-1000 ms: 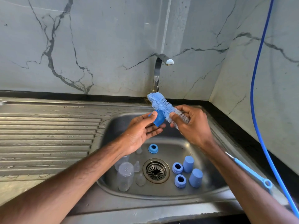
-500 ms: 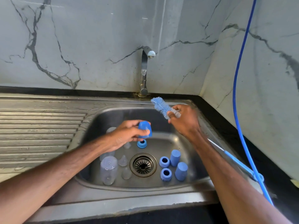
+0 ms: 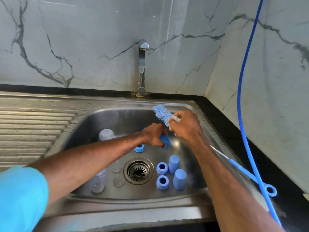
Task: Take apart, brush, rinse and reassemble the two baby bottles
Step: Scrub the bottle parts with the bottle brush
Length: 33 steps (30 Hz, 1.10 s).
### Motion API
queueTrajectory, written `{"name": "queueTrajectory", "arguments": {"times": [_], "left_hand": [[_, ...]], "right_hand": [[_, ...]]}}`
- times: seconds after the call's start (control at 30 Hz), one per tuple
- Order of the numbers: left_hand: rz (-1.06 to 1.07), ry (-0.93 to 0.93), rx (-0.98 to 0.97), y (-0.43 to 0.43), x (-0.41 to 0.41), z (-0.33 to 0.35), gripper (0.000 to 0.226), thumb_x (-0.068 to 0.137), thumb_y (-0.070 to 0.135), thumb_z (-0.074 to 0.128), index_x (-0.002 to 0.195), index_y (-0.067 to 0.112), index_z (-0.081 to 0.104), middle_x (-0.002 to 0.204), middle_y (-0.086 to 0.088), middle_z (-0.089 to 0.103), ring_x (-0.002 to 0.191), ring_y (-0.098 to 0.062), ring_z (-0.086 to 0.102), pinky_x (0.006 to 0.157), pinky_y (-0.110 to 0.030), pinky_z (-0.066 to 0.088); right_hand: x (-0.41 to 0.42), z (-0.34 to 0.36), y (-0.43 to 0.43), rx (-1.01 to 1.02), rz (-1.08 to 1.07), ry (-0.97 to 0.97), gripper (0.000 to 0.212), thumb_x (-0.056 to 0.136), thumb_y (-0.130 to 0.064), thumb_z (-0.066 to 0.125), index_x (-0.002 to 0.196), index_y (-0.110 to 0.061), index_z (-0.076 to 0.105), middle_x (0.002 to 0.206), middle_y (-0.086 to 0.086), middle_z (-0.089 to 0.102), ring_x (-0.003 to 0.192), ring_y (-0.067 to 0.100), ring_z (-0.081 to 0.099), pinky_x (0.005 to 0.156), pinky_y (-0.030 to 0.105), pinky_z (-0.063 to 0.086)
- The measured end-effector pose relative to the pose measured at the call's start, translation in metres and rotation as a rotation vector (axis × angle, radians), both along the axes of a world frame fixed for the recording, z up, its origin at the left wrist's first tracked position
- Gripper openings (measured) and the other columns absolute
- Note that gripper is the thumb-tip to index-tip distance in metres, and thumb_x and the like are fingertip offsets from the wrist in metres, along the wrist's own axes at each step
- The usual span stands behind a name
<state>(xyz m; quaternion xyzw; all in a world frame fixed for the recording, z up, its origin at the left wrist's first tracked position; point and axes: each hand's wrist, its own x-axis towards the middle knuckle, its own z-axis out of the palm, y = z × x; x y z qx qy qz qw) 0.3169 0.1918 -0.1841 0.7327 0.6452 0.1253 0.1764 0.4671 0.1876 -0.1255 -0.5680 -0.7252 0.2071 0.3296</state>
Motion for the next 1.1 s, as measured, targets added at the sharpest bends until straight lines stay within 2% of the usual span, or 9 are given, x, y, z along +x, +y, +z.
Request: {"name": "queueTrajectory", "arguments": {"times": [0.17, 0.3, 0.4, 0.53, 0.63, 0.77, 0.87, 0.93, 1.1], "left_hand": [[-0.088, 0.27, -0.011, 0.027, 0.022, -0.024, 0.063, 0.08, 0.035, 0.081, 0.136, 0.02, 0.057, 0.135, -0.006, 0.059, 0.121, -0.03, 0.06, 0.096, -0.044, 0.053], [-0.108, 0.332, -0.026, 0.031, 0.027, -0.042, 0.072, 0.08, 0.035, 0.084, 0.142, 0.019, 0.052, 0.144, -0.008, 0.055, 0.127, -0.031, 0.056, 0.099, -0.044, 0.05], [-0.11, 0.334, -0.035, 0.028, 0.026, -0.04, 0.08, 0.078, 0.04, 0.086, 0.145, 0.018, 0.048, 0.145, -0.007, 0.053, 0.129, -0.03, 0.054, 0.101, -0.045, 0.048], [-0.115, 0.352, -0.015, 0.02, 0.019, -0.022, 0.081, 0.078, 0.042, 0.085, 0.144, 0.016, 0.046, 0.141, -0.008, 0.055, 0.126, -0.03, 0.057, 0.1, -0.046, 0.05], [-0.101, 0.398, 0.003, 0.007, 0.003, -0.001, 0.074, 0.082, 0.041, 0.08, 0.144, 0.016, 0.048, 0.14, -0.007, 0.056, 0.125, -0.028, 0.057, 0.097, -0.043, 0.051], [-0.065, 0.411, 0.019, -0.027, -0.033, 0.026, 0.052, 0.088, 0.038, 0.075, 0.132, 0.016, 0.058, 0.13, -0.007, 0.061, 0.118, -0.026, 0.06, 0.085, -0.036, 0.048], [-0.038, 0.387, 0.027, -0.062, -0.07, 0.042, 0.041, 0.089, 0.036, 0.075, 0.126, 0.022, 0.065, 0.126, 0.001, 0.065, 0.118, -0.019, 0.059, 0.089, -0.034, 0.045], [0.009, 0.357, 0.038, -0.086, -0.094, 0.049, 0.029, 0.089, 0.033, 0.076, 0.116, 0.024, 0.07, 0.12, 0.005, 0.068, 0.114, -0.017, 0.061, 0.09, -0.034, 0.045], [0.236, 0.233, 0.096, -0.13, -0.14, 0.052, 0.017, 0.082, 0.033, 0.079, 0.098, 0.028, 0.075, 0.108, 0.014, 0.073, 0.108, -0.013, 0.066, 0.098, -0.035, 0.052]], "right_hand": [[0.002, -0.004, 0.008, 0.025, -0.059, -0.053, 0.016, 0.084, -0.034, 0.071, 0.09, -0.019, 0.074, 0.085, 0.0, 0.077, 0.077, 0.019, 0.073, 0.064, 0.027, 0.054], [0.0, -0.007, 0.009, 0.04, -0.032, -0.064, 0.018, 0.088, -0.035, 0.073, 0.1, -0.021, 0.074, 0.095, 0.0, 0.078, 0.085, 0.017, 0.074, 0.073, 0.035, 0.062], [-0.002, -0.007, 0.008, 0.048, -0.01, -0.053, 0.016, 0.089, -0.034, 0.074, 0.099, -0.022, 0.074, 0.095, 0.0, 0.077, 0.085, 0.017, 0.074, 0.074, 0.041, 0.064], [-0.002, -0.007, 0.005, 0.063, -0.017, -0.052, 0.012, 0.089, -0.033, 0.074, 0.094, -0.022, 0.072, 0.089, -0.001, 0.076, 0.078, 0.015, 0.073, 0.071, 0.039, 0.064], [-0.004, -0.004, 0.0, 0.046, -0.003, -0.043, 0.009, 0.089, -0.031, 0.074, 0.089, -0.023, 0.071, 0.083, -0.002, 0.075, 0.074, 0.015, 0.073, 0.069, 0.043, 0.065], [-0.01, 0.001, -0.013, 0.037, 0.052, -0.038, 0.009, 0.088, -0.032, 0.073, 0.085, -0.023, 0.071, 0.076, -0.003, 0.074, 0.071, 0.014, 0.073, 0.067, 0.046, 0.064], [-0.022, 0.004, -0.03, 0.061, 0.116, -0.087, 0.009, 0.087, -0.034, 0.073, 0.086, -0.025, 0.072, 0.076, -0.006, 0.074, 0.071, 0.013, 0.072, 0.068, 0.044, 0.064], [-0.033, 0.007, -0.043, 0.062, 0.154, -0.112, 0.011, 0.087, -0.034, 0.073, 0.093, -0.025, 0.073, 0.084, -0.005, 0.075, 0.076, 0.016, 0.073, 0.073, 0.045, 0.064], [-0.05, 0.011, -0.06, 0.065, 0.222, -0.183, 0.017, 0.088, -0.036, 0.073, 0.103, -0.027, 0.074, 0.091, -0.005, 0.075, 0.079, 0.016, 0.073, 0.078, 0.045, 0.063]]}}
